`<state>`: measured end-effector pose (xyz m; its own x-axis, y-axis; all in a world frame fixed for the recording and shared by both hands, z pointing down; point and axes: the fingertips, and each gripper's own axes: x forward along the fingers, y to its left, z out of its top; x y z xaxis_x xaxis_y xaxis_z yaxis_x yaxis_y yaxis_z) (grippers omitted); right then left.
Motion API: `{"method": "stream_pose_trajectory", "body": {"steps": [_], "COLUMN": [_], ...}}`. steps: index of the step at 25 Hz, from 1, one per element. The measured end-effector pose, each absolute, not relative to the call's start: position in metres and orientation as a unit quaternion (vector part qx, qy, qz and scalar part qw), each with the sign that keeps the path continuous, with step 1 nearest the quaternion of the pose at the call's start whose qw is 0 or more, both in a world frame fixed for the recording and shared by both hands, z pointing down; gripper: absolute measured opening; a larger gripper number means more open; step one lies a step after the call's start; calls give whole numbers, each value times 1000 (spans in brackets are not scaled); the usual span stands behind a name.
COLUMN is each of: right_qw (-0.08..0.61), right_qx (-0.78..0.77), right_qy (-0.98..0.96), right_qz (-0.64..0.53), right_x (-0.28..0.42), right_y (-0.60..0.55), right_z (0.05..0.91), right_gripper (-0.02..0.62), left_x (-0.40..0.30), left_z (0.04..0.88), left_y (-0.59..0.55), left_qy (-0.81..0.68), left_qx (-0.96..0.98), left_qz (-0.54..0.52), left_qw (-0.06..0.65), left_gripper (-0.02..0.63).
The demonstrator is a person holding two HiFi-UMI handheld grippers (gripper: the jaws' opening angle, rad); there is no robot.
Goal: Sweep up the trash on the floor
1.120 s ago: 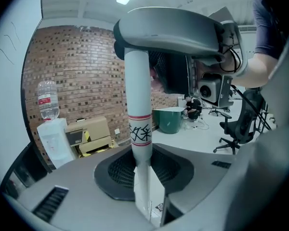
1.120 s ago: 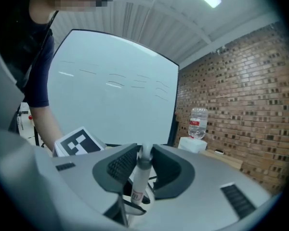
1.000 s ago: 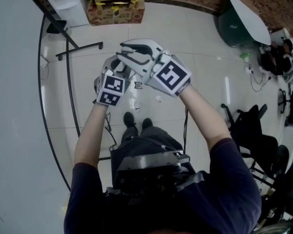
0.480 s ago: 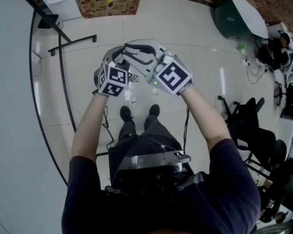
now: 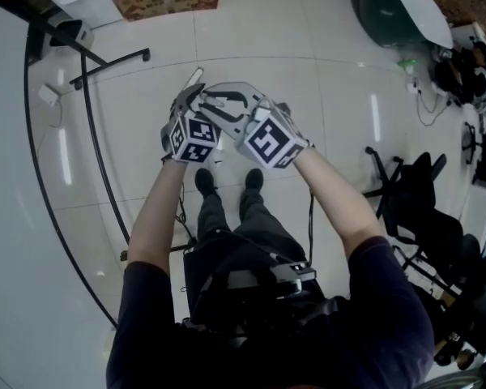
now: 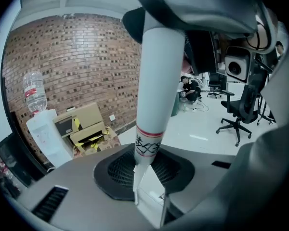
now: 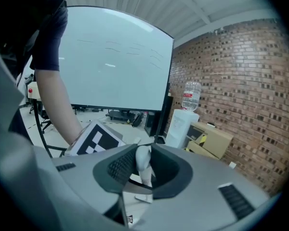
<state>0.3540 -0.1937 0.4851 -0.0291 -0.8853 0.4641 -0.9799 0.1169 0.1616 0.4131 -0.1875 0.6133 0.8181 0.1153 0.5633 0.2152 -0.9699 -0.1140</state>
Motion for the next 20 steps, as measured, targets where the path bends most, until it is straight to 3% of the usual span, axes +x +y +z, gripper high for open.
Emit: {"method": "stream_pose_trajectory", "body": {"steps": [20], "right_qw": [191], "right_qx": [629], "right_qy": [-731], "right_qz": [185], "right_x": [339], "right_y": [-102], "right_z": [531], "right_gripper": [110], "left_x": [399], "left_z": [662], "left_y": [-90], "left_qy": [-163], "left_qx": [-926], "left_qz": [-341], "left_qw": [5], "left_gripper": [118]}}
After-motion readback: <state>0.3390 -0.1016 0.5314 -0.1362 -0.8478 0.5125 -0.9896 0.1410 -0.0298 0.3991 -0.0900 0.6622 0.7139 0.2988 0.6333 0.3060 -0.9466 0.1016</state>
